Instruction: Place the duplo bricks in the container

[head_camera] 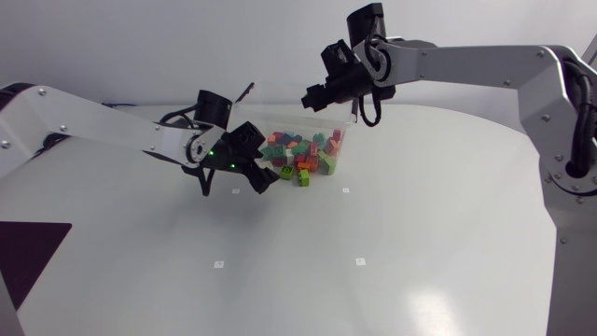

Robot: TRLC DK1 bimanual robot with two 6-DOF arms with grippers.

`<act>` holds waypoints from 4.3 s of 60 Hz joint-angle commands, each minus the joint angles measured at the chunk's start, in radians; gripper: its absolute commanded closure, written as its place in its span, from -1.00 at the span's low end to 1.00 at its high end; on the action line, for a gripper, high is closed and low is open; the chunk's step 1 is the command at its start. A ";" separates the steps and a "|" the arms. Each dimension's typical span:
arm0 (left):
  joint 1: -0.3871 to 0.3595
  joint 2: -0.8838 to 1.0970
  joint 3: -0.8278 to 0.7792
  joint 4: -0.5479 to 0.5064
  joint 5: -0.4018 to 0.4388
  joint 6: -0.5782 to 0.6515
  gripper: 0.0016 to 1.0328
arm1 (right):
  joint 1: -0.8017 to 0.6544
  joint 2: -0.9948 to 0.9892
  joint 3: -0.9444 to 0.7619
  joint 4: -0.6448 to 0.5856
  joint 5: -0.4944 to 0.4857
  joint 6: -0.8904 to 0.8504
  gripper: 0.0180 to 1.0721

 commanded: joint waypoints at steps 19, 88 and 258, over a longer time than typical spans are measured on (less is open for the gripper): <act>-0.050 0.214 0.140 0.114 -0.143 -0.094 -0.87 | -0.021 -0.127 -0.172 0.104 -0.013 0.042 -0.91; -0.078 0.310 0.169 0.282 -0.214 -0.165 -0.78 | -0.089 -0.471 -0.862 0.343 -0.139 -0.056 -0.91; 0.169 0.299 0.295 -0.100 0.144 0.068 -0.90 | 0.014 -0.392 -0.911 0.308 -0.056 -0.153 0.42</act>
